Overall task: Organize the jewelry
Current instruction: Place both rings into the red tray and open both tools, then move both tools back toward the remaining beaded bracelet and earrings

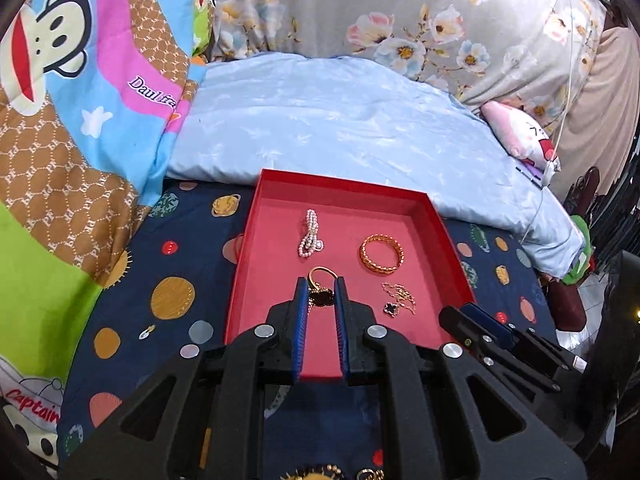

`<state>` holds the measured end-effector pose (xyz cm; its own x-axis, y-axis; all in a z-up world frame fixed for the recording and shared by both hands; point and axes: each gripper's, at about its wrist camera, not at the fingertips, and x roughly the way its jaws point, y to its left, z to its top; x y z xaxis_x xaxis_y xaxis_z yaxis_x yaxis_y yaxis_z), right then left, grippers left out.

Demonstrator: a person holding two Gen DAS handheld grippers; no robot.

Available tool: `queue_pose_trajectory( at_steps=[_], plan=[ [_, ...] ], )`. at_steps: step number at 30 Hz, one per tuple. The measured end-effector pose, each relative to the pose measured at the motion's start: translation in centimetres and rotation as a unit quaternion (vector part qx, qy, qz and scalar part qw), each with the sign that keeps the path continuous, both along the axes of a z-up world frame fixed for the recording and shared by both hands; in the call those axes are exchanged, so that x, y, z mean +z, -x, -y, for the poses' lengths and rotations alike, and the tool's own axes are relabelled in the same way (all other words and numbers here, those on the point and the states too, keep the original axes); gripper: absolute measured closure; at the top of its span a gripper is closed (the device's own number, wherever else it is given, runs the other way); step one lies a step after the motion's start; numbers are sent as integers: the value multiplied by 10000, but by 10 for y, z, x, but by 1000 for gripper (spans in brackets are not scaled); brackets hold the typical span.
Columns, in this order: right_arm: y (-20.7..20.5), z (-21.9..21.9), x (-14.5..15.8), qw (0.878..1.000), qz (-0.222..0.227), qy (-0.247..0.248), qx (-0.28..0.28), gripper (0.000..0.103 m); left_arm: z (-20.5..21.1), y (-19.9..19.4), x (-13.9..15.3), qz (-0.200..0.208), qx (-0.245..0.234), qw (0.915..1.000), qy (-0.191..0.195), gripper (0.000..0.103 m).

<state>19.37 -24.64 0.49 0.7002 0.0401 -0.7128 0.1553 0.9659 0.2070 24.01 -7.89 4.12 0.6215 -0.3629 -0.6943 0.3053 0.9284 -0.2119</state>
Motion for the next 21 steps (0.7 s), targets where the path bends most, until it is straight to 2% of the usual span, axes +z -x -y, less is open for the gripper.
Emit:
queue_pose_trajectory(
  at_steps=[8, 13, 21],
  plan=[
    [-7, 0, -9, 9999, -82, 78, -11, 78, 10, -21, -20, -252, 12, 9996, -135, 89],
    [1, 3, -7, 10000, -17, 26, -58, 77, 9, -19, -24, -216, 84, 9995, -205, 71],
    [27, 0, -4, 10000, 53, -54, -52, 77, -8, -4, -15, -81, 250, 9996, -139, 71]
  ],
)
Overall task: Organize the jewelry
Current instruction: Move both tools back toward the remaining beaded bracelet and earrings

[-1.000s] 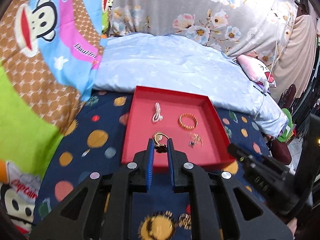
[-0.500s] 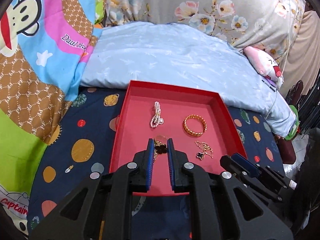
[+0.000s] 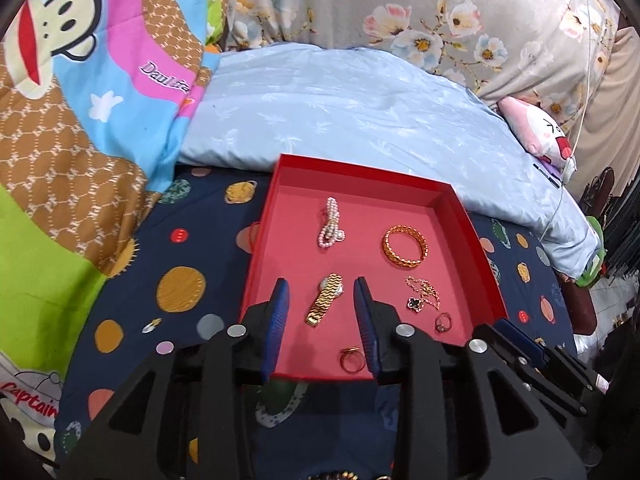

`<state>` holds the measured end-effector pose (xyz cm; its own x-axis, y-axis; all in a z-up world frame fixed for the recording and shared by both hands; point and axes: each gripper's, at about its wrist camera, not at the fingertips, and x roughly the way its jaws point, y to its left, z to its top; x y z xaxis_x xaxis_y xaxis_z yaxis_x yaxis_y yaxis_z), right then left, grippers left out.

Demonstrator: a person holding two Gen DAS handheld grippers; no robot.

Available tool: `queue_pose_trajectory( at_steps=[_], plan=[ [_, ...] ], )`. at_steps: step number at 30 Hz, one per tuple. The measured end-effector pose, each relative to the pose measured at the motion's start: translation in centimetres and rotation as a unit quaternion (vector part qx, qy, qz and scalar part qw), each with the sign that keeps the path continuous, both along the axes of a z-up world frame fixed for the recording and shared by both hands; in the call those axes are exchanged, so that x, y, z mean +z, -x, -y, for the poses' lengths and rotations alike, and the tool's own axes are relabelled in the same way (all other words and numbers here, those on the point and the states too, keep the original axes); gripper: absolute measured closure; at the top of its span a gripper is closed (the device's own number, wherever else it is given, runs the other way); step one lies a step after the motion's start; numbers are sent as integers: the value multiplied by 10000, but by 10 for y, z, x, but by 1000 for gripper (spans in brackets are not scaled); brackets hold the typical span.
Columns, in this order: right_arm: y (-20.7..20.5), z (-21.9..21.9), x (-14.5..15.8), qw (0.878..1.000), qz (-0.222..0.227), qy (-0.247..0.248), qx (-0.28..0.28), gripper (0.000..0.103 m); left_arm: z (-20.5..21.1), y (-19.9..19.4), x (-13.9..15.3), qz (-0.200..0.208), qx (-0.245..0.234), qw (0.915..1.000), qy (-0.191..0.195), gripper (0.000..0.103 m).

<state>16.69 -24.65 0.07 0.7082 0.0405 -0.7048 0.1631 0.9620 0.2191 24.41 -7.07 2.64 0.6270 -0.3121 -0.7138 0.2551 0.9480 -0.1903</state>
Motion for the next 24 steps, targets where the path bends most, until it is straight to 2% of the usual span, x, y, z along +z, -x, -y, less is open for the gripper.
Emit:
queue_pose_trajectory(
  at_steps=[5, 7, 11, 17, 24],
  plan=[
    [19, -6, 0, 10000, 6, -10, 27, 77, -13, 17, 5, 48, 49, 10000, 9, 70],
    [29, -8, 0, 10000, 8, -38, 39, 77, -21, 26, 6, 26, 48, 10000, 43, 63],
    [52, -12, -2, 9999, 1, -95, 40, 77, -35, 46, 0, -46, 43, 10000, 56, 62],
    [80, -16, -10, 9997, -107, -219, 41, 77, -47, 78, -22, -280, 27, 9996, -49, 62],
    [104, -24, -23, 9991, -296, -297, 108, 77, -39, 101, -54, -656, -148, 9975, -195, 63]
  ],
)
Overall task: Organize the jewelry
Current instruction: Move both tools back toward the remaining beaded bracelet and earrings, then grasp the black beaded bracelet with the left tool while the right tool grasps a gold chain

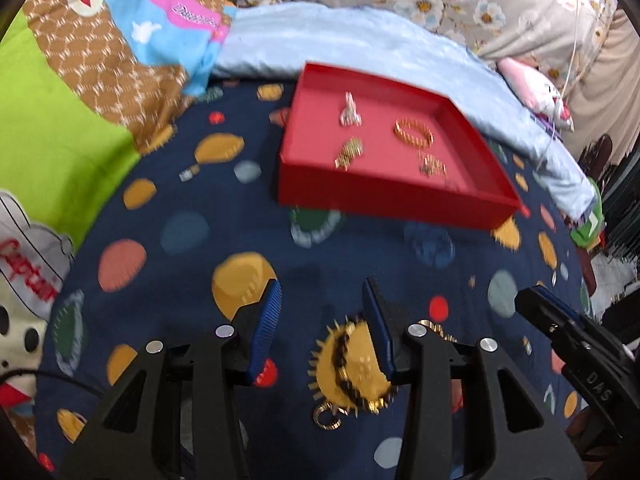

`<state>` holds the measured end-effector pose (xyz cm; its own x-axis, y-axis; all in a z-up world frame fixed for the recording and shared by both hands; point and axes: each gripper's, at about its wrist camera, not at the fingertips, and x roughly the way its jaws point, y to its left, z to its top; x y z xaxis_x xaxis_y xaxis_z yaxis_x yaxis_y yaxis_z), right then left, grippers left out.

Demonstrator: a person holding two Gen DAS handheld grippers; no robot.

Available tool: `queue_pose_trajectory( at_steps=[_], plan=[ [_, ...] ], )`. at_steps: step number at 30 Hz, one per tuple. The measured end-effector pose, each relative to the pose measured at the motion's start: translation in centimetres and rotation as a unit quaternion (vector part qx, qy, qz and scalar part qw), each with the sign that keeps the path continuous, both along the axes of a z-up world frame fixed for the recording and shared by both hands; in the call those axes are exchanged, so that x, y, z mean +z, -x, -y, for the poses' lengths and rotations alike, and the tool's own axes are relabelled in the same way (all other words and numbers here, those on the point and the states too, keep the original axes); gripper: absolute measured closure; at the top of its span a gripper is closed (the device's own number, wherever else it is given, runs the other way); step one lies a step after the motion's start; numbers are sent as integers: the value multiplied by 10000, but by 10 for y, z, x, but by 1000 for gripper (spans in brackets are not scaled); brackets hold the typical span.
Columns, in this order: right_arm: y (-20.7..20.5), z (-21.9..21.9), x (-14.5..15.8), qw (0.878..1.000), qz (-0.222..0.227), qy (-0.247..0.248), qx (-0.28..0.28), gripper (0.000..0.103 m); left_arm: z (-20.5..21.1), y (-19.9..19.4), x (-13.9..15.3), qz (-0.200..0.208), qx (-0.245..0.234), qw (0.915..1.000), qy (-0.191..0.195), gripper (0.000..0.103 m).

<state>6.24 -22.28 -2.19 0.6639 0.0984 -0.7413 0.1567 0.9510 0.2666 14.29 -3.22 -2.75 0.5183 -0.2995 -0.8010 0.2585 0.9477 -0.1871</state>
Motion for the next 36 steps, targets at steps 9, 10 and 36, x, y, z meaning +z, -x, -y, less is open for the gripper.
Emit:
queue_pose_trajectory(
  at_steps=[9, 10, 36],
  plan=[
    [13, -8, -7, 9999, -125, -20, 109, 77, 16, 10, -26, -327, -211, 9992, -53, 69],
    [13, -9, -8, 9998, -132, -20, 123, 77, 16, 11, -29, -358, -201, 9991, -49, 70],
    [-14, -44, -40, 9967, -434, 403, 558, 79, -25, 11, 6, -80, 182, 9993, 330, 96]
  ],
)
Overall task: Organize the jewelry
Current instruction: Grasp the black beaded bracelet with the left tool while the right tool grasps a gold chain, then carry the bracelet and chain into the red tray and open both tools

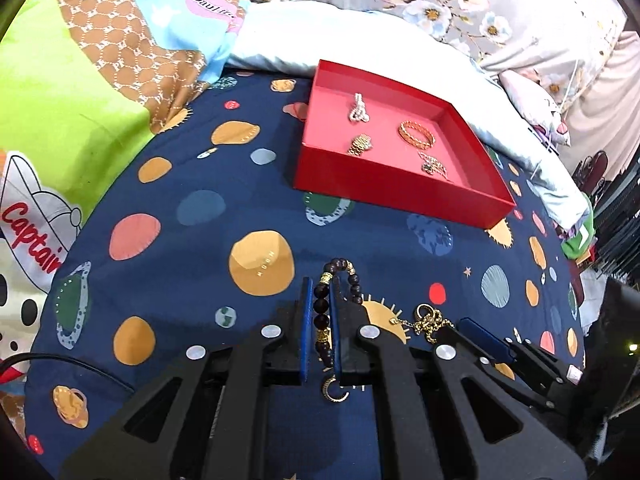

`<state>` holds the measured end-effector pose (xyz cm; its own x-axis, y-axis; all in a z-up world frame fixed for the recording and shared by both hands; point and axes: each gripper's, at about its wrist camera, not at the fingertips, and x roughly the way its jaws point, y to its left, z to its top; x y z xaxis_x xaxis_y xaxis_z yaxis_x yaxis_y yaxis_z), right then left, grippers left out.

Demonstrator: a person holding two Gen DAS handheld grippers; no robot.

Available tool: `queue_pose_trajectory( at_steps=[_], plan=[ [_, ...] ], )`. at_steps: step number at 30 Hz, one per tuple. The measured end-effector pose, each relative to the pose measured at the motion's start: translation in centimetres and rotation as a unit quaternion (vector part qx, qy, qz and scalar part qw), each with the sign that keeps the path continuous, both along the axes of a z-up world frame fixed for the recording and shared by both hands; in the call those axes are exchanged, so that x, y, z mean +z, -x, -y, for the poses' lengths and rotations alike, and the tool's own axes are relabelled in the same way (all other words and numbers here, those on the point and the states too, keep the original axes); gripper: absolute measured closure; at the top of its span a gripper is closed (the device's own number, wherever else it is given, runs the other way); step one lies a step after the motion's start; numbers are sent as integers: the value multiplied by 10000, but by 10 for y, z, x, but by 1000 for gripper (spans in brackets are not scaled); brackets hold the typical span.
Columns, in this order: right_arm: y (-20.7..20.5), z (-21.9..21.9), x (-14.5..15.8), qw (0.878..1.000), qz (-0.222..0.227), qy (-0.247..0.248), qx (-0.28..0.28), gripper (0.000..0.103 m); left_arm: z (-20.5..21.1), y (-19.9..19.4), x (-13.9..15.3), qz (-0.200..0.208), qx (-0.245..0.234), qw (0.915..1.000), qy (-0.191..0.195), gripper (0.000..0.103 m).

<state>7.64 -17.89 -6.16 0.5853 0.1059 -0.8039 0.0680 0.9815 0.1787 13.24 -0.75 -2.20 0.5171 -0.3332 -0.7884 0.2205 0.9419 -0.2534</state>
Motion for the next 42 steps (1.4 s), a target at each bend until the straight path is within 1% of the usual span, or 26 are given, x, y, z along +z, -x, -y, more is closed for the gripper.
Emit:
queue_pose_trajectory(
  at_steps=[6, 10, 15, 19, 23, 31, 36, 38, 42],
  plan=[
    [-3, -7, -1, 9985, 38, 541, 31, 93, -3, -1, -1, -40, 52, 10000, 24, 96],
    [0, -3, 0, 9987, 24, 513, 8, 95, -2, 1, -1, -39, 40, 10000, 34, 96],
    [7, 11, 6, 9994, 59, 246, -216, 96, -1, 3, 2, -23, -1, 10000, 80, 96],
    [13, 24, 22, 9988, 249, 124, -399, 96, 0, 6, 6, 7, -28, 9999, 118, 96],
    [18, 36, 46, 9972, 521, 81, -523, 96, 1, 7, 12, 41, -49, 9999, 159, 96],
    [21, 50, 88, 9929, 998, -5, -650, 96, 2, 10, 32, 227, -95, 9994, 259, 96],
    [13, 52, 109, 9904, 1229, 42, -632, 96, 6, 7, 49, 403, -156, 9987, 287, 96],
    [7, 53, 118, 9895, 1318, -13, -591, 96, 9, 4, 56, 484, -177, 9982, 306, 96],
    [-6, 52, 133, 9878, 1466, 60, -530, 96, 15, -3, 74, 698, -250, 9967, 339, 96]
  ],
)
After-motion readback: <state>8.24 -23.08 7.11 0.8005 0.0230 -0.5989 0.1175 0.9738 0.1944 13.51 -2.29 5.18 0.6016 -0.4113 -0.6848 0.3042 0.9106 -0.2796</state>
